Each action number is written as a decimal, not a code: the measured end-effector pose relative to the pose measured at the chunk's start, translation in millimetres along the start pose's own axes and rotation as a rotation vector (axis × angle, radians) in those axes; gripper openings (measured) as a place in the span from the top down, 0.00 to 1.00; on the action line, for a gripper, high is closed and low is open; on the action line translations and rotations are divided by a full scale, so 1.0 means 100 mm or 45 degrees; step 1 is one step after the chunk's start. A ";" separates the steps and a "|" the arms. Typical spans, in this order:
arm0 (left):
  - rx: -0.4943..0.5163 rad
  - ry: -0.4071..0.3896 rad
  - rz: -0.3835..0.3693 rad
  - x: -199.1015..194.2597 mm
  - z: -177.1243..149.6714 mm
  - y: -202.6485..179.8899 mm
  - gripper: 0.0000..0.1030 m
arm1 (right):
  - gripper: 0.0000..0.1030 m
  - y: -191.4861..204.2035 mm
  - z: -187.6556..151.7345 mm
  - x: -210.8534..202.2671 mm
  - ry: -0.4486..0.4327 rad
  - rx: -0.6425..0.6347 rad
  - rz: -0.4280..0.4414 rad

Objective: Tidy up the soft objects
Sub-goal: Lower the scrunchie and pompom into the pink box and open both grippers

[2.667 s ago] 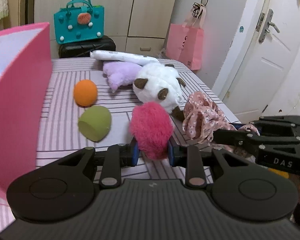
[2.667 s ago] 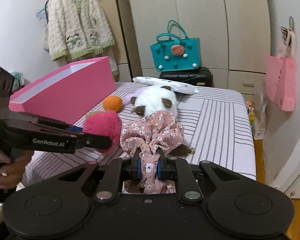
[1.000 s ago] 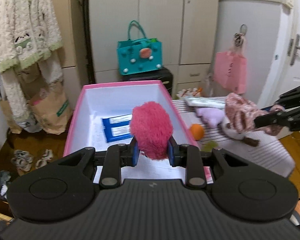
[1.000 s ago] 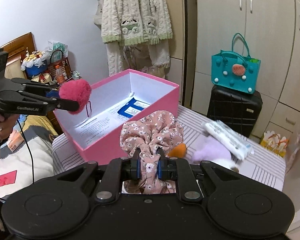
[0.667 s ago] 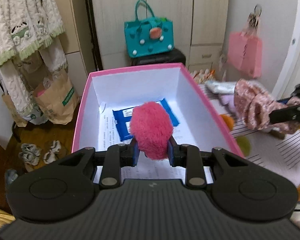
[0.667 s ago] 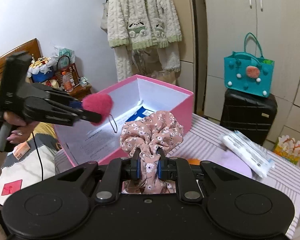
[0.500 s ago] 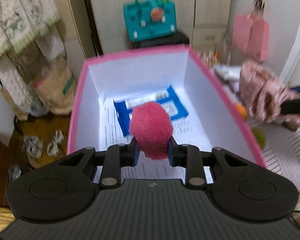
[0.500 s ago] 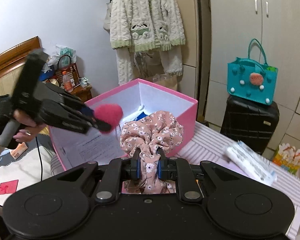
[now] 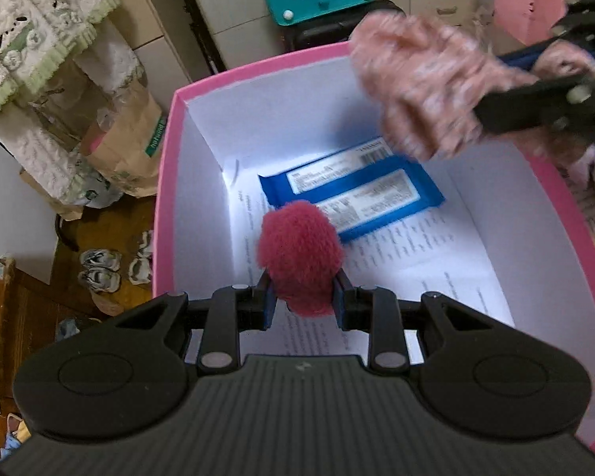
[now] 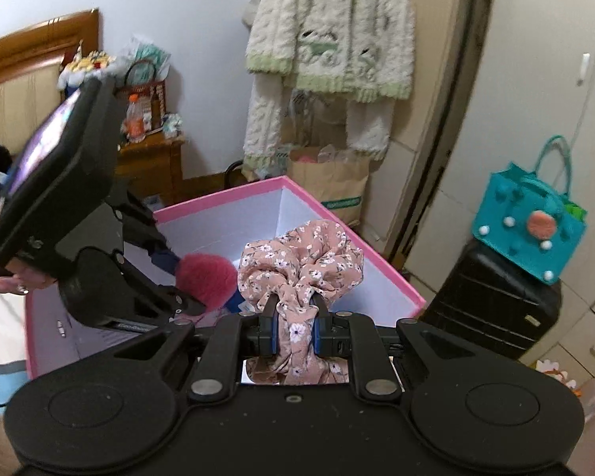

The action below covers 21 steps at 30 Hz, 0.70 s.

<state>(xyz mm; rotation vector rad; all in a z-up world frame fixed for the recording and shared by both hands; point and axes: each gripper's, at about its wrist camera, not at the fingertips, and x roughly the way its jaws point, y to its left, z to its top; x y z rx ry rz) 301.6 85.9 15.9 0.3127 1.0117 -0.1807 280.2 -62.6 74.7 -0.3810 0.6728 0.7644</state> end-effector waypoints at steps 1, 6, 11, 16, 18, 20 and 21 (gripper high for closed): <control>-0.007 -0.006 0.004 0.01 0.01 0.02 0.73 | 0.82 0.00 0.02 0.06 0.017 -0.006 0.004; -0.005 -0.030 0.064 0.00 0.04 0.04 0.73 | 0.82 0.04 0.05 0.31 0.096 -0.048 0.018; -0.039 -0.020 -0.020 -0.04 0.06 0.11 0.71 | 0.82 0.07 0.05 0.46 0.177 -0.085 0.067; -0.119 -0.038 -0.129 -0.09 0.01 0.24 0.70 | 0.82 0.10 0.01 0.62 0.280 -0.124 0.118; -0.145 -0.054 -0.137 -0.13 0.00 0.27 0.69 | 0.82 0.15 0.00 0.70 0.325 -0.160 0.132; -0.168 -0.076 -0.143 -0.17 -0.02 0.30 0.69 | 0.82 0.20 -0.02 0.75 0.371 -0.204 0.163; -0.167 -0.085 -0.148 -0.18 -0.02 0.31 0.69 | 0.82 0.22 -0.02 0.77 0.390 -0.216 0.190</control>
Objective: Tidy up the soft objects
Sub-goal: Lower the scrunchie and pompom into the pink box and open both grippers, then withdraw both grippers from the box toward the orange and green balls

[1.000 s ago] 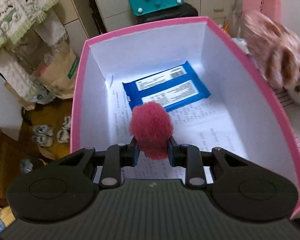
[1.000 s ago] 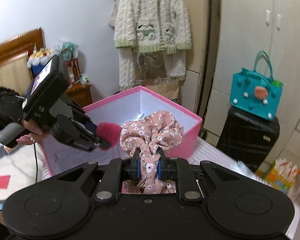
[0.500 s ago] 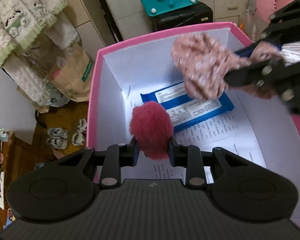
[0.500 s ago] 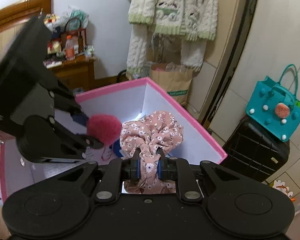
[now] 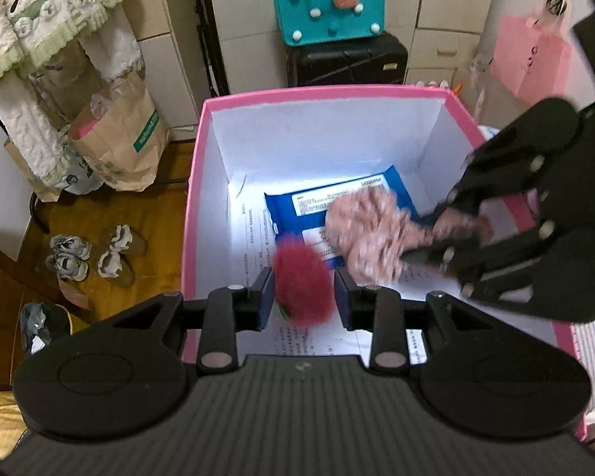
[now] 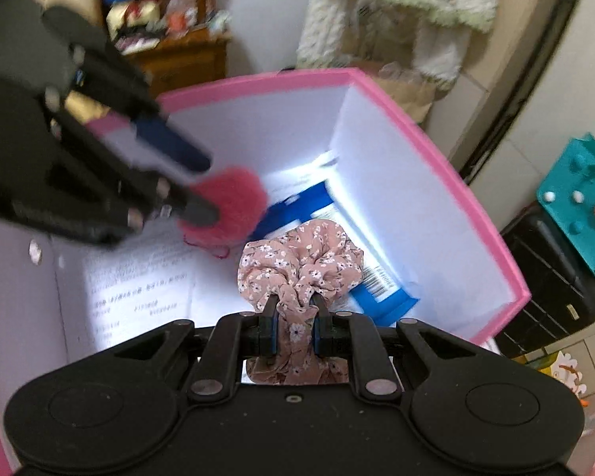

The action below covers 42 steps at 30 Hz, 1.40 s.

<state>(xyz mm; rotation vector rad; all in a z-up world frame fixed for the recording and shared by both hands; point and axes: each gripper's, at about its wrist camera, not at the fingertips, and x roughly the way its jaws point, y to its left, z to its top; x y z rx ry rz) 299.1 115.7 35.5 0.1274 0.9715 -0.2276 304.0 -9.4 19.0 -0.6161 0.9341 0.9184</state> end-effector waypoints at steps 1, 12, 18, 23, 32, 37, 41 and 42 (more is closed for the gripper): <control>-0.005 -0.008 0.000 -0.02 -0.01 0.01 0.69 | 0.82 0.01 0.02 0.01 0.010 -0.003 0.032; -0.018 -0.044 -0.023 -0.16 -0.11 0.01 0.69 | 0.78 0.17 0.07 0.12 0.041 -0.084 0.070; 0.000 -0.058 -0.021 -0.30 -0.16 -0.08 0.61 | 0.50 0.16 -0.01 -0.19 -0.055 -0.040 0.006; 0.010 -0.090 -0.009 -0.48 -0.24 -0.15 0.59 | 0.45 0.07 -0.18 -0.59 -0.174 0.111 0.004; 0.030 -0.168 -0.029 -0.90 -0.40 -0.31 0.53 | 0.45 0.02 -0.62 -1.31 -0.317 0.328 0.094; 0.051 -0.176 -0.016 -1.10 -0.42 -0.50 0.51 | 0.45 0.05 -0.83 -1.54 -0.363 0.406 -0.002; 0.110 -0.184 -0.031 -1.26 -0.41 -0.75 0.50 | 0.45 0.07 -0.97 -1.74 -0.408 0.412 -0.026; 0.124 -0.192 -0.032 -1.29 -0.42 -0.82 0.48 | 0.45 0.07 -1.00 -1.77 -0.414 0.411 -0.033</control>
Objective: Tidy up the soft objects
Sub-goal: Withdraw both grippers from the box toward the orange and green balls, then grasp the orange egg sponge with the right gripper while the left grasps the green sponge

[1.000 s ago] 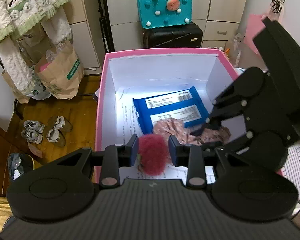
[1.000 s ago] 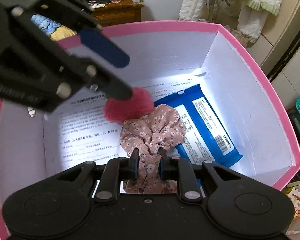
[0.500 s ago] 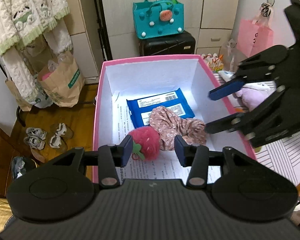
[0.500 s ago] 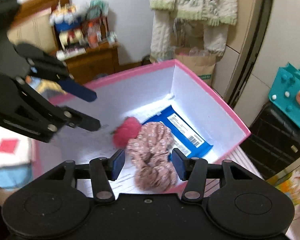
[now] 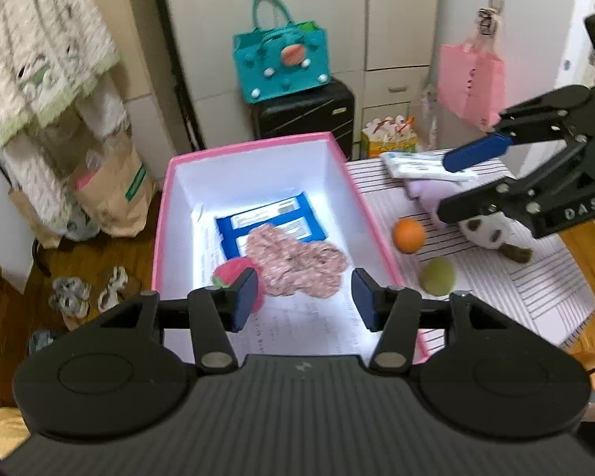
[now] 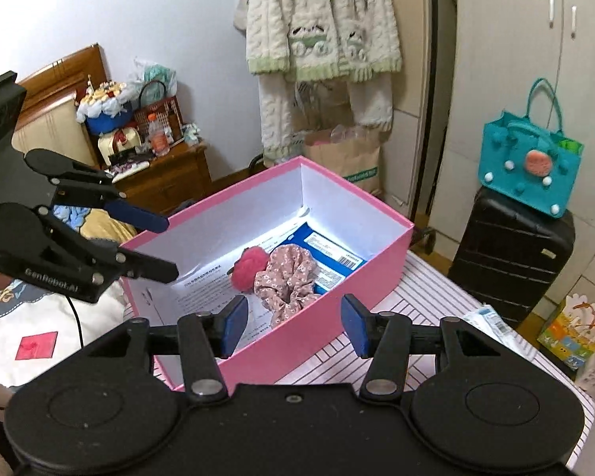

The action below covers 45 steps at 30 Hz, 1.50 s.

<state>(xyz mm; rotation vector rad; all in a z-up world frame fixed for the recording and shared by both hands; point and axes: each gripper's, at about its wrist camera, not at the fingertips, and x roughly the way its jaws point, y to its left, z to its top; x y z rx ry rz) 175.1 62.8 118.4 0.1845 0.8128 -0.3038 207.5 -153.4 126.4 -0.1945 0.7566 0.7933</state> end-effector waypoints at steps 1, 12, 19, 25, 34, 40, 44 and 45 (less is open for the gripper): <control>0.017 -0.007 -0.007 -0.03 0.00 -0.07 0.47 | 0.45 -0.01 -0.02 -0.05 -0.009 -0.003 -0.005; 0.118 -0.067 -0.138 -0.30 -0.06 -0.75 0.42 | 0.45 -0.17 -0.30 -0.48 -0.034 -0.040 -0.071; -0.030 -0.151 -0.269 -0.31 -0.14 -0.82 0.40 | 0.44 -0.32 -0.52 -0.54 -0.050 -0.033 -0.032; -0.087 -0.254 -0.252 -0.23 -0.23 -0.93 0.40 | 0.44 -0.47 -0.65 -0.46 -0.049 -0.011 0.005; -0.155 -0.257 -0.334 0.25 -0.22 -1.20 0.40 | 0.44 -0.70 -0.74 -0.37 -0.062 0.054 -0.041; -0.224 -0.202 -0.313 0.68 -0.37 -1.36 0.41 | 0.44 -0.79 -0.80 -0.20 -0.044 0.053 -0.015; -0.245 -0.221 -0.233 0.90 -0.45 -1.43 0.41 | 0.44 -0.82 -0.85 -0.06 -0.034 0.031 0.009; -0.243 -0.225 -0.222 0.94 -0.46 -1.45 0.41 | 0.44 -0.81 -0.86 -0.02 -0.029 0.015 0.018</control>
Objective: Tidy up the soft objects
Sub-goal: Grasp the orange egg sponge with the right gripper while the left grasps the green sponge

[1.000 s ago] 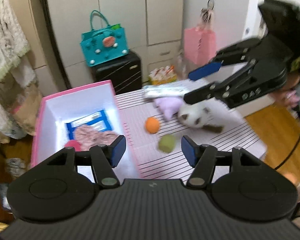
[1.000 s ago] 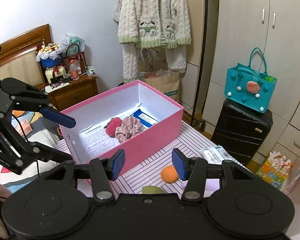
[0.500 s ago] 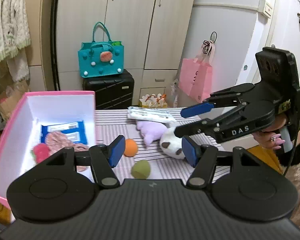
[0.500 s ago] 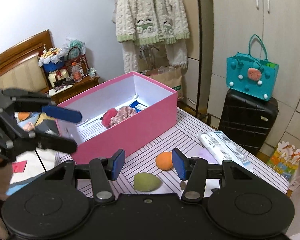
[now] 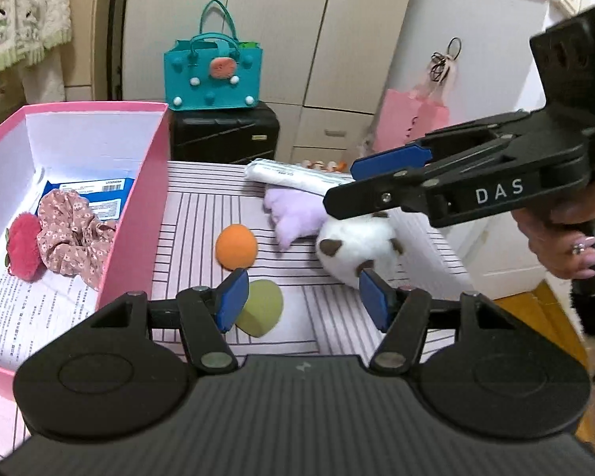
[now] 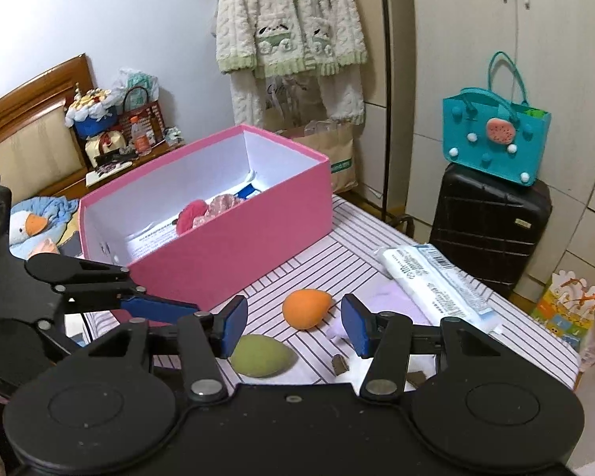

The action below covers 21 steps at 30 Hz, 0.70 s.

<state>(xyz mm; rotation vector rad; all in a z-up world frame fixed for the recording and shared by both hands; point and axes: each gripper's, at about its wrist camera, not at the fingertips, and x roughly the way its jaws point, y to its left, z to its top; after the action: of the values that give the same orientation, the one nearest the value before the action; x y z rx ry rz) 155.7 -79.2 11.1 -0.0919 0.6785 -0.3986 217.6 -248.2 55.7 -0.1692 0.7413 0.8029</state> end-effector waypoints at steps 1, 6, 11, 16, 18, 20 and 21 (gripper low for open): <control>-0.005 -0.002 0.007 0.05 -0.02 0.00 0.41 | 0.44 0.01 -0.01 0.03 0.007 -0.017 0.008; 0.025 -0.035 0.078 0.20 -0.14 -0.07 0.41 | 0.44 0.00 -0.05 0.23 0.018 -0.084 0.030; -0.013 -0.121 0.158 0.31 -0.24 -0.05 0.40 | 0.43 -0.02 -0.09 0.40 -0.018 -0.123 0.030; 0.002 -0.105 0.180 0.43 -0.31 -0.07 0.40 | 0.43 -0.02 -0.11 0.61 0.044 -0.176 -0.027; 0.000 -0.102 0.193 0.48 -0.33 -0.07 0.40 | 0.43 -0.03 -0.10 0.68 0.073 -0.177 -0.029; 0.005 -0.123 0.215 0.53 -0.37 -0.08 0.40 | 0.43 -0.03 -0.08 0.73 0.103 -0.190 -0.024; 0.012 -0.142 0.231 0.53 -0.38 -0.09 0.40 | 0.43 -0.02 -0.07 0.75 0.119 -0.200 -0.023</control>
<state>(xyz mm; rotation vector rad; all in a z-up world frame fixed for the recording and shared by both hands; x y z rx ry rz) 166.7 -106.3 -48.4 -0.0426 0.5698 -0.2208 250.3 -207.6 0.8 -0.3559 0.7635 0.8408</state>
